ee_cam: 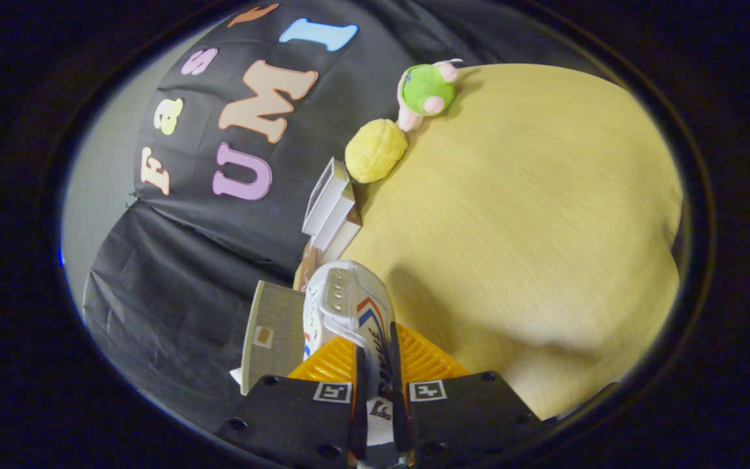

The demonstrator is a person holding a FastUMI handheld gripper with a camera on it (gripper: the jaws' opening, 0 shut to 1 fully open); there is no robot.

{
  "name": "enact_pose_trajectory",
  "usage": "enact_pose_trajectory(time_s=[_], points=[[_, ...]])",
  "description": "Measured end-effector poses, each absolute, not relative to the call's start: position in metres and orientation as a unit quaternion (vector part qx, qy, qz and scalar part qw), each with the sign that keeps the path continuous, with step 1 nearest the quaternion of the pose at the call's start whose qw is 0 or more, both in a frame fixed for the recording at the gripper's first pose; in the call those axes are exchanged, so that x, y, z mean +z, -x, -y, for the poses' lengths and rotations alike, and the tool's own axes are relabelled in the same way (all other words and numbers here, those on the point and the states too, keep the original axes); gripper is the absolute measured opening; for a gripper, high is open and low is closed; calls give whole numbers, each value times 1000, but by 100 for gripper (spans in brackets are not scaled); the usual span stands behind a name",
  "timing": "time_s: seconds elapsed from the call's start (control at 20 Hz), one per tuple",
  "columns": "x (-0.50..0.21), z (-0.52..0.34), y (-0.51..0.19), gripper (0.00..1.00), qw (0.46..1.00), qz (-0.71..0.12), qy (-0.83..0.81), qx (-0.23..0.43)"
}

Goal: Open the storage box then place both shoes into the box .Put the left shoe in first, then the right shoe, with the right side of both shoes facing outward in a uniform manner.

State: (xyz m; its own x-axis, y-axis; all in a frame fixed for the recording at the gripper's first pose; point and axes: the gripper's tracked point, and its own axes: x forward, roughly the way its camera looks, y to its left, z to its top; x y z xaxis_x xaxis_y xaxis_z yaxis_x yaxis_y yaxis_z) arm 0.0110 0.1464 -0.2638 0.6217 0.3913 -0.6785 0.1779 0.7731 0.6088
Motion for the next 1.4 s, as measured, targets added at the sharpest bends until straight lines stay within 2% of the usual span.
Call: enact_pose_trajectory(time_s=[0.45, 0.85, 1.2, 1.4], points=[[-214, -218, -9, 18, 813, -430, -374, 123], [-202, -327, -14, 18, 799, -450, -354, 183], [-207, -414, -21, 18, 821, -469, -248, 209], [-228, -438, -36, 18, 859, -459, -136, 184]])
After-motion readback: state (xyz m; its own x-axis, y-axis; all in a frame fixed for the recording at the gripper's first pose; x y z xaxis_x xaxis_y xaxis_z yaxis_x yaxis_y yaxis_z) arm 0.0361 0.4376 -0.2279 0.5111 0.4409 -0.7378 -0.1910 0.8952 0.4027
